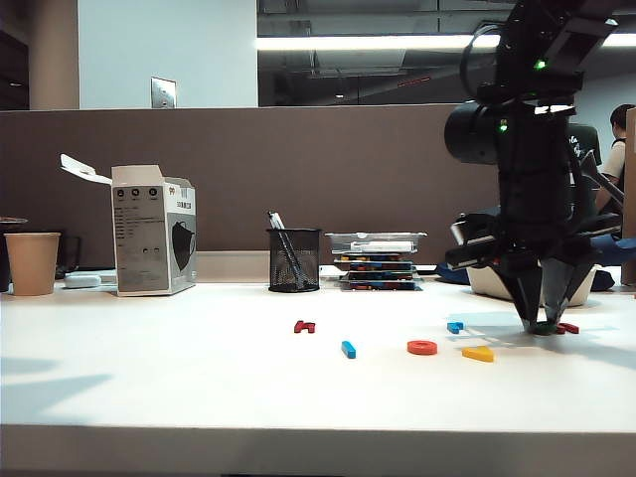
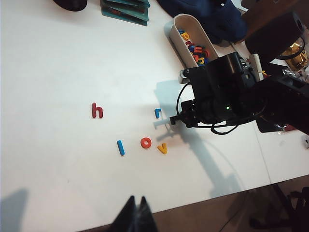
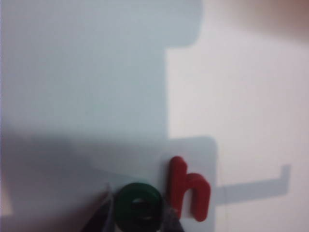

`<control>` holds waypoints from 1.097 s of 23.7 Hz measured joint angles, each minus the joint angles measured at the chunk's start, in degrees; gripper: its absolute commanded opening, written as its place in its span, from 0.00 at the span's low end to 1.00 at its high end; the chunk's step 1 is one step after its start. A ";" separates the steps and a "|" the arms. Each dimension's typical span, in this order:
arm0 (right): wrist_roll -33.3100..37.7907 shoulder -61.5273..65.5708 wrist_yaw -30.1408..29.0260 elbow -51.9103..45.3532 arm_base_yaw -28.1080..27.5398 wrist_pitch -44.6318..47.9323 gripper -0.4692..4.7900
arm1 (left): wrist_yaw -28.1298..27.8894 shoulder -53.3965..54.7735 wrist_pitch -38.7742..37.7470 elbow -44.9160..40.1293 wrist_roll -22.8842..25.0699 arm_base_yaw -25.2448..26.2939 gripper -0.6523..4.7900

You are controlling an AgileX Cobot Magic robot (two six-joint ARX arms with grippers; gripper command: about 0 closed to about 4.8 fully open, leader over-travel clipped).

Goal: Select the appropriate letters from the row of letter magnets placed on the table to arrange into the word "love".

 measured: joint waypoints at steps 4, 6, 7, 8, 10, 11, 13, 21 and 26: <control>0.00 -0.20 -4.70 0.11 -0.13 -0.28 0.24 | 0.02 0.00 0.00 0.00 0.00 0.00 0.11; -0.02 -0.24 -6.23 0.11 -0.11 -0.31 0.24 | 0.00 0.00 0.00 0.00 -0.02 0.00 0.11; 0.00 -0.42 -6.58 0.07 -0.11 -0.46 0.24 | 0.00 0.00 0.00 0.00 -0.02 0.00 0.11; 0.00 -0.50 -6.86 0.02 -0.11 -0.72 0.24 | 0.00 0.00 0.00 0.00 -0.02 0.00 0.11; -0.02 -1.20 -7.85 -0.35 0.02 -2.12 0.24 | 0.00 0.00 0.00 0.00 0.00 0.00 0.11; -0.02 -1.73 -8.28 -0.61 0.09 -3.32 0.24 | 0.00 0.00 0.00 0.00 -0.02 0.00 0.11; -0.02 -3.98 -8.98 -0.79 0.22 -4.96 0.24 | 0.00 0.00 0.00 0.00 -0.02 0.00 0.11; 0.00 -10.54 -12.02 -5.70 0.20 -5.27 0.24 | 0.00 0.00 0.00 0.00 -0.02 0.00 0.11; 0.96 -14.78 -13.57 -12.85 0.20 -1.88 0.24 | 0.02 0.00 0.00 0.00 -0.02 0.00 0.11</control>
